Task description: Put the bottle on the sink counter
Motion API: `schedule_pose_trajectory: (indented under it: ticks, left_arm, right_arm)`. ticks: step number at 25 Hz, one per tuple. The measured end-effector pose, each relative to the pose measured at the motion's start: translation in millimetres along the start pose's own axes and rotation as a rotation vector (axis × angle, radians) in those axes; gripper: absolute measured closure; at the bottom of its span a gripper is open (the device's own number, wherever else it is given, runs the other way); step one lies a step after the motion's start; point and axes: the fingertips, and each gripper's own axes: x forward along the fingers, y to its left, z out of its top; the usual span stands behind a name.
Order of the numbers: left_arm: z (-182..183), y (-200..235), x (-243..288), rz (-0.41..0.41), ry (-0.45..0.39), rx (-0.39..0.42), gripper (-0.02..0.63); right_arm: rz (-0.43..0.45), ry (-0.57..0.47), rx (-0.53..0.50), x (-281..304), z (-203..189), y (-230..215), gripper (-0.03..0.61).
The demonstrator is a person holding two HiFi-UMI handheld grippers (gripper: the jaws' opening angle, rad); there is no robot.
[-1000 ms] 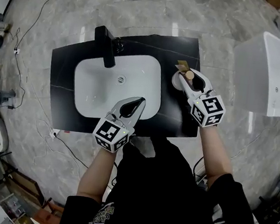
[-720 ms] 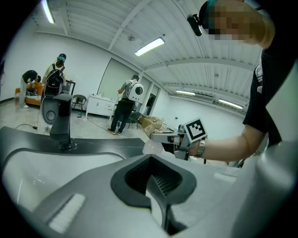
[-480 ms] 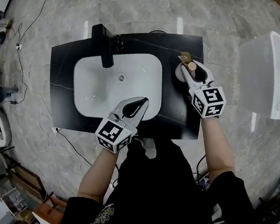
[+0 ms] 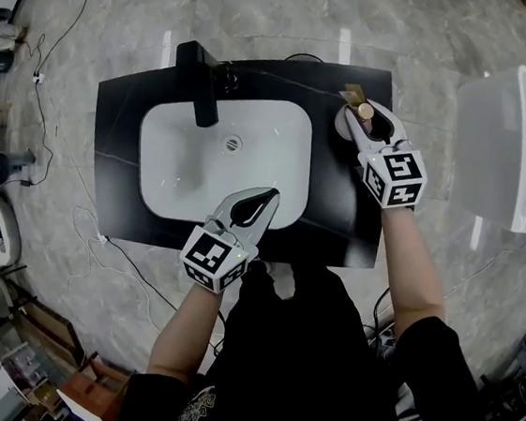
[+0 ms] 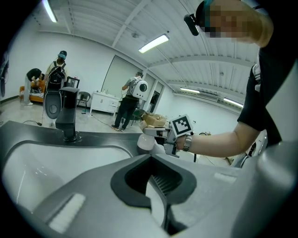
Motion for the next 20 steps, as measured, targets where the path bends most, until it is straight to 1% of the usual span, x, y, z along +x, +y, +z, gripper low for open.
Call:
schedule_pose_trajectory:
  ticks: [14, 20]
  left_arm:
    - [-7, 13, -5, 0.032, 0.02, -0.022, 0.614]
    - [-7, 12, -6, 0.032, 0.017, -0.025, 0.614]
  right_arm:
    - [0.0, -0.014, -0.034, 26, 5, -8, 0.42]
    - [-0.005, -0.031, -0.079, 26, 4, -5, 0.419]
